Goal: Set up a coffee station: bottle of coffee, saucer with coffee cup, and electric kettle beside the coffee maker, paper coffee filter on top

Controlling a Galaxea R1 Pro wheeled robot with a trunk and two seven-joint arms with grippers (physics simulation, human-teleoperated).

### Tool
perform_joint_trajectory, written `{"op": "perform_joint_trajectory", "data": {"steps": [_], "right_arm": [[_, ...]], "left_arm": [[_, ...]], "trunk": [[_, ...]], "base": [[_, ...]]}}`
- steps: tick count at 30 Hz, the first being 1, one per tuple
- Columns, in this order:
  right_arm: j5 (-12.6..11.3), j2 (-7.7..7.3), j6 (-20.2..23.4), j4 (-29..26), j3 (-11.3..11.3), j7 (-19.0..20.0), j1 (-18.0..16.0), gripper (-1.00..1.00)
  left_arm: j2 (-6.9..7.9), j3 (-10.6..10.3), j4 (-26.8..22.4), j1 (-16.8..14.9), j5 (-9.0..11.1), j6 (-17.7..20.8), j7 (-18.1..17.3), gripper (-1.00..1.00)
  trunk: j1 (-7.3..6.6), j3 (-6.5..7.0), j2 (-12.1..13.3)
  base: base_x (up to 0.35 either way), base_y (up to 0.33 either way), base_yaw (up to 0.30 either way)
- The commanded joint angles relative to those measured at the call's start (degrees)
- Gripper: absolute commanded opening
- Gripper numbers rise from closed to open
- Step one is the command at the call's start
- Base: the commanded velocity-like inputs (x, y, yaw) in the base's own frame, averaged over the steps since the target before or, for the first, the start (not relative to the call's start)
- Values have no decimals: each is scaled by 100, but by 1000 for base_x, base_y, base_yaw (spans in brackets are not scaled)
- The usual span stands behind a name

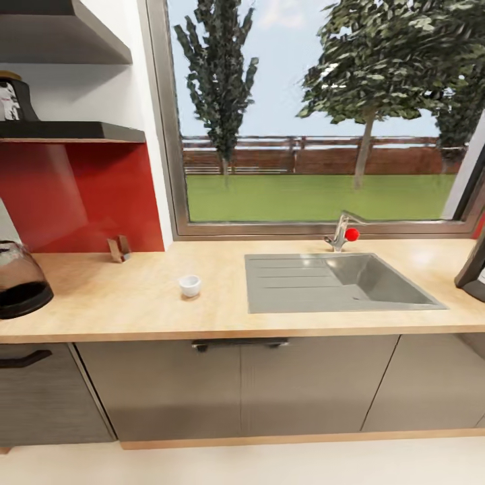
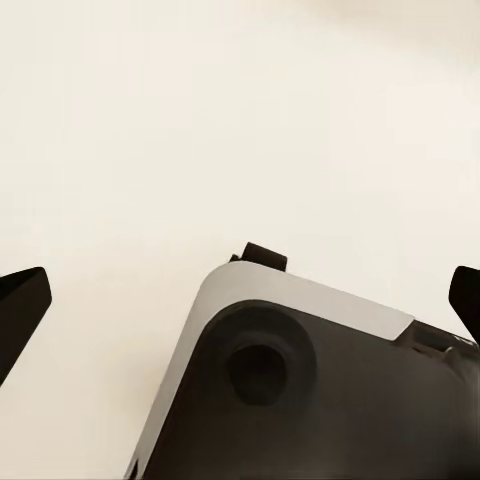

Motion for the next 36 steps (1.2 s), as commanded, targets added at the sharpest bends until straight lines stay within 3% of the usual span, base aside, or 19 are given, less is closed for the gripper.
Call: {"op": "perform_joint_trajectory", "data": {"steps": [1,14,36], "right_arm": [[-24,1,-31,19,15,-13,-9,100],[-24,9,-42,19,15,-20,-9,100],[-22,35,-51,28,17,-24,-9,100]], "left_arm": [[2,-39,-9,3,20,-5,31,100],[12,-38,88,3,45,-201,31,100],[10,-38,107,3,45,-216,31,100]], "trunk": [[0,-5,-3],[0,-5,-3],[0,-5,-3]], "base": [[0,343,0],[0,343,0],[0,344,0]]}}
